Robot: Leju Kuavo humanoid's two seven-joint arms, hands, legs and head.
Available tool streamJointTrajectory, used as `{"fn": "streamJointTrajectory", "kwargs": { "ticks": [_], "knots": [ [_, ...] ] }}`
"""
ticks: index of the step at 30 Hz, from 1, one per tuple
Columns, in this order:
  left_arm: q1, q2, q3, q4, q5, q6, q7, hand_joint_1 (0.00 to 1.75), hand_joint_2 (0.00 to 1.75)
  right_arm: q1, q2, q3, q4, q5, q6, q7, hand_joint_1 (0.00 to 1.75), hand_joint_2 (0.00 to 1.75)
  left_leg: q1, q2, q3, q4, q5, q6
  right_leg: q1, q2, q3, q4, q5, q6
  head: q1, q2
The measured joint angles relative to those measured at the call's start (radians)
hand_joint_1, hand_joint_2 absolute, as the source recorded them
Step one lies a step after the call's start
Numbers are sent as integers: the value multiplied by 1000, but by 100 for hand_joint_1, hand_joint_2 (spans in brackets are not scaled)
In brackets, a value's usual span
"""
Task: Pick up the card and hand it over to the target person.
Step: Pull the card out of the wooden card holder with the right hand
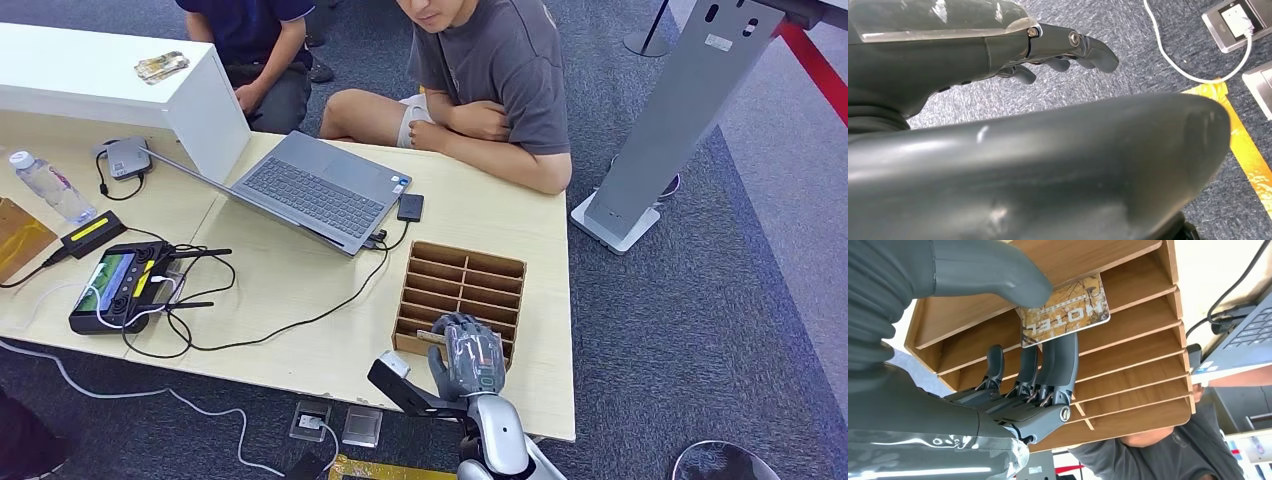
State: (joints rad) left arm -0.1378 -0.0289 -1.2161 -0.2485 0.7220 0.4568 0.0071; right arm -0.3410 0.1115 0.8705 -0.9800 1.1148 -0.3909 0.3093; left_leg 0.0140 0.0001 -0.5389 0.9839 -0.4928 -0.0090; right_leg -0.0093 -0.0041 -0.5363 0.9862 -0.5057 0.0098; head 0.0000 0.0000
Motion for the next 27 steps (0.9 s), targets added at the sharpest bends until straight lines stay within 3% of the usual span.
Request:
{"fn": "streamJointTrajectory", "kwargs": {
  "ticks": [6, 14, 22, 27],
  "knots": [
    [0, -4, 2, 2, 2, 7, 5, 0, 0, -9, 11, 6, 23, -7, 0, -9, 128, 175, 0, 0, 0, 0, 0, 0, 0, 0, 0, 0, 0, 0, 0, 0],
    [1, -7, 2, 3, 2, 8, 2, 0, 0, -15, 18, 6, 29, -23, -9, -20, 140, 175, 0, 0, 0, 0, 0, 0, 0, 0, 0, 0, 0, 0, 0, 0],
    [1, -7, 1, 3, 2, 8, -3, 0, 0, -10, 2, 0, -14, -39, -17, -14, 141, 175, 0, 0, -1, 1, 0, 0, 0, -1, 0, 1, 0, 0, 0, 0],
    [0, -6, 0, 2, 3, 7, -4, 0, 0, 4, -42, -29, -140, -44, -21, 1, 141, 175, 0, -2, -1, 1, 0, 0, 0, -2, -1, 1, -1, 0, 0, 0]
  ]
}}
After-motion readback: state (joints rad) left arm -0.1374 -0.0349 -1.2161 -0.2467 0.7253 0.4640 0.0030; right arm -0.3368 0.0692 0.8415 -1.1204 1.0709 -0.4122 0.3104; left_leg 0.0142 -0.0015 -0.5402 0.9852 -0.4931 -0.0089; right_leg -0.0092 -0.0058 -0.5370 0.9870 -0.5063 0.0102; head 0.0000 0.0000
